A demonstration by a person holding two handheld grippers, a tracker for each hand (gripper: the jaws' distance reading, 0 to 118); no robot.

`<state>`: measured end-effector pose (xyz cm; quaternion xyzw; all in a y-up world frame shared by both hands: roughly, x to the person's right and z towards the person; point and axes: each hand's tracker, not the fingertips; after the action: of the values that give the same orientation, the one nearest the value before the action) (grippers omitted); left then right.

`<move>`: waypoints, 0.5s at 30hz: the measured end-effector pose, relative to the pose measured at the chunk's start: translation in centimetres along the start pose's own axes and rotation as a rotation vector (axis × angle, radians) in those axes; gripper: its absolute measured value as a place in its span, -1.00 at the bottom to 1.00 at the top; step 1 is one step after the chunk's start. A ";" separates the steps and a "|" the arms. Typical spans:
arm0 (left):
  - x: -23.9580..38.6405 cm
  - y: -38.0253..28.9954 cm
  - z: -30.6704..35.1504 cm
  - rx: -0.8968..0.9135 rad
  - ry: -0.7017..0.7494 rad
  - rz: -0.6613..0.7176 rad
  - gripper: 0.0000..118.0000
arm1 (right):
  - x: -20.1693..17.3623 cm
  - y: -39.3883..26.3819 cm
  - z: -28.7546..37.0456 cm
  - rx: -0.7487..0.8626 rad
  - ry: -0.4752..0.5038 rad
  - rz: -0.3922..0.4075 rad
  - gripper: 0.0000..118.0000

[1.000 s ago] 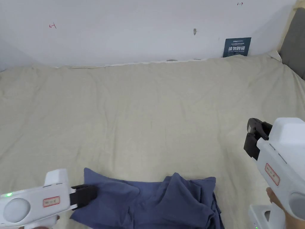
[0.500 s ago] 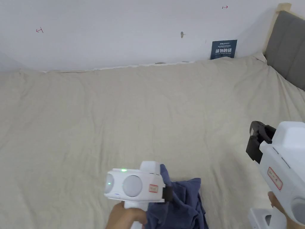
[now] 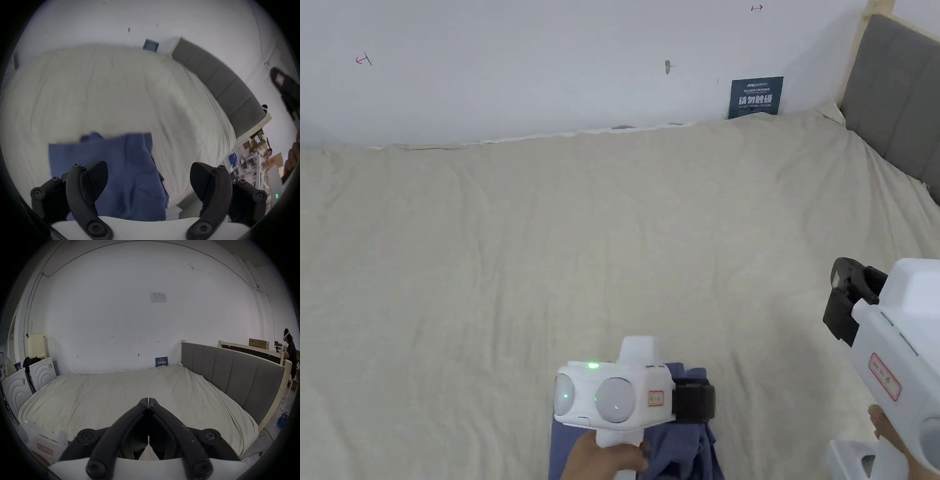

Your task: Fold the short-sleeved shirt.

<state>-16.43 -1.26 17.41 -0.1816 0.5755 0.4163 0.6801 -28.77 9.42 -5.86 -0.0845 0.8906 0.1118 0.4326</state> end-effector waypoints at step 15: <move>-2.6 -3.4 2.4 0.249 0.195 -0.050 -0.99 | -0.7 0.0 -0.1 0.001 0.034 0.011 -0.97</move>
<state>-12.26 -2.42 19.72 -0.1495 0.6814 0.3050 0.6484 -28.42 9.44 -5.20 -0.0814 0.8982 0.1122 0.4171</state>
